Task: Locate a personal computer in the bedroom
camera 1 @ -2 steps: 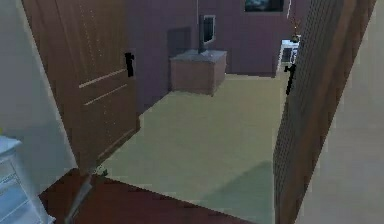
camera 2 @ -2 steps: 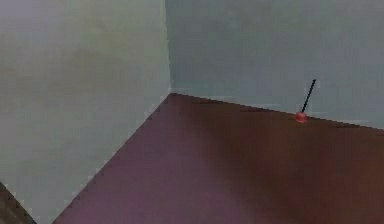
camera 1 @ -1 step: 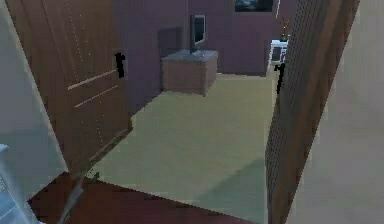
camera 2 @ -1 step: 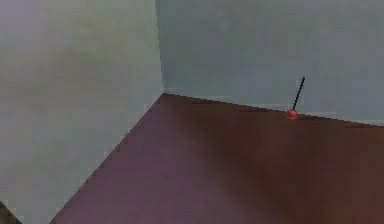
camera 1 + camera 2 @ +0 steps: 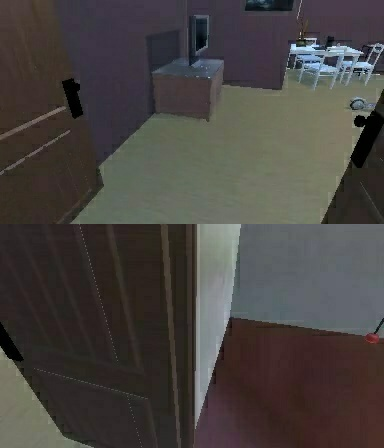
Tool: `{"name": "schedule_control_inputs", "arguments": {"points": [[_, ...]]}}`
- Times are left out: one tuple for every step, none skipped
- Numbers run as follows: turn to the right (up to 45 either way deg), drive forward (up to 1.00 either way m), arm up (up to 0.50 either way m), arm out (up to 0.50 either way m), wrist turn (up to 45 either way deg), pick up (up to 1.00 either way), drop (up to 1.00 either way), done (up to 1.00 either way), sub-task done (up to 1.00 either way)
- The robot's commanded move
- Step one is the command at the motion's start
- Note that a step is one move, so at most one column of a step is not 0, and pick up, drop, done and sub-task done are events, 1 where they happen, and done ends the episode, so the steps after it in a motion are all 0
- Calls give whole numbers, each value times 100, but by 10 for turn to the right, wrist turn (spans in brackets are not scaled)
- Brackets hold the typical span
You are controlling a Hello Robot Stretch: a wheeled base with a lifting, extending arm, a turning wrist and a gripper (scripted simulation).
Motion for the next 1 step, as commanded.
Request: {"name": "schedule_control_inputs", "arguments": {"points": [[60, 0, 0, 0, 0, 0, 0, 0, 0]]}}
